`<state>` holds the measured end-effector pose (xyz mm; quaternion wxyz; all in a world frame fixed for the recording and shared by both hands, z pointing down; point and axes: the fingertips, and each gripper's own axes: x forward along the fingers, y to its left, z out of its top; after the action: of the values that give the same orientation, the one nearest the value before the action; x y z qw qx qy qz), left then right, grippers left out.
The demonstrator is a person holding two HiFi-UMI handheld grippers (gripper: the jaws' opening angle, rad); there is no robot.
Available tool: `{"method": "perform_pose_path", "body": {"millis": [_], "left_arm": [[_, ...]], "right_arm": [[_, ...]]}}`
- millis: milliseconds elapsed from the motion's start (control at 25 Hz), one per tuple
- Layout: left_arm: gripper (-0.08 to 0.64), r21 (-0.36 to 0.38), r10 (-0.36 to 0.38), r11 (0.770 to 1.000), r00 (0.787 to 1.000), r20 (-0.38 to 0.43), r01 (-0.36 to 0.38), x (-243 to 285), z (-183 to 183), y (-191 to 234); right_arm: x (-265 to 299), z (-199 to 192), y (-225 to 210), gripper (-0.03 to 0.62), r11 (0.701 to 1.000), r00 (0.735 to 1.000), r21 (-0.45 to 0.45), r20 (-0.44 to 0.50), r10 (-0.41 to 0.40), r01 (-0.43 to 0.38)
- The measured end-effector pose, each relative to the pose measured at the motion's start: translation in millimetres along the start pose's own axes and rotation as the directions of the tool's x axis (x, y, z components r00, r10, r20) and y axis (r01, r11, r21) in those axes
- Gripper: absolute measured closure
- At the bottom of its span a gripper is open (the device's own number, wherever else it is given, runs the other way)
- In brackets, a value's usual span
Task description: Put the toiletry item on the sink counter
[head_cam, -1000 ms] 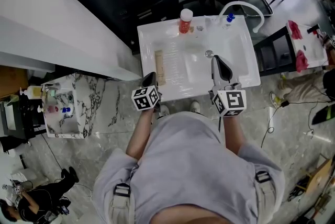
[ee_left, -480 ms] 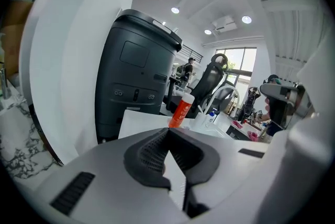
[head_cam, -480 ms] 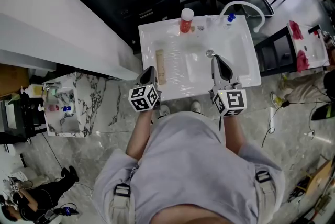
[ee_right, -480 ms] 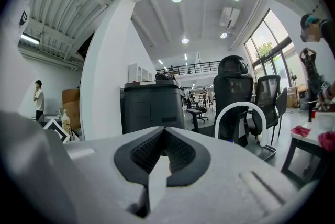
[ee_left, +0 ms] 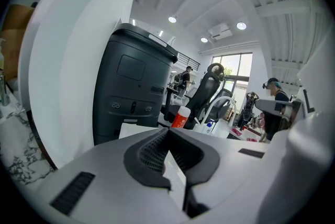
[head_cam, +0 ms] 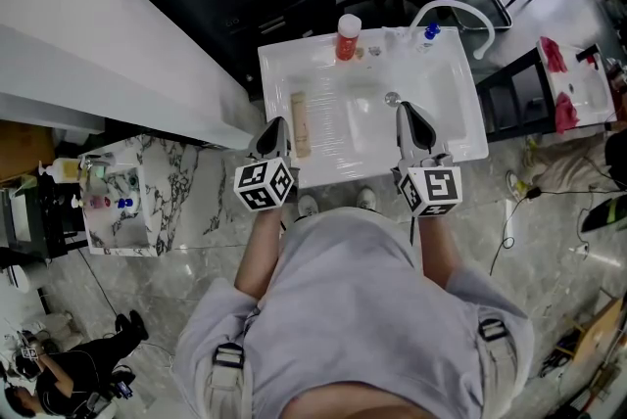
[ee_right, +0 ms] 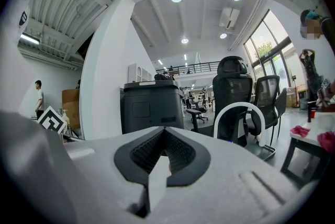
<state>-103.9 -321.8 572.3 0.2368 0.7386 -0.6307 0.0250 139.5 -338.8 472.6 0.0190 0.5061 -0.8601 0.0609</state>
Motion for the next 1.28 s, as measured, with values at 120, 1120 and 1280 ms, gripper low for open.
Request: {"method": "perform_pose_path", "body": {"millis": [120, 1120, 1280], "left_arm": [[0.554, 0.006, 0.0, 1.0, 1.0, 0.028, 0.0, -4, 12, -2], [0.554, 0.143, -0.01, 0.989, 0.977, 0.213, -0.021, -42, 88, -25], [0.554, 0.151, -0.018, 0.988, 0.971, 0.237, -0.019, -46, 97, -30]], "right_arm": [[-1, 1, -1, 0.588, 1.0, 1.0, 0.0, 0.001, -0.002, 0.002], [-5, 5, -2, 0.588, 1.0, 1.0, -0.011, 0.013, -0.008, 0.008], [-5, 6, -3, 0.588, 1.0, 1.0, -0.004, 0.018, -0.01, 0.01]]}}
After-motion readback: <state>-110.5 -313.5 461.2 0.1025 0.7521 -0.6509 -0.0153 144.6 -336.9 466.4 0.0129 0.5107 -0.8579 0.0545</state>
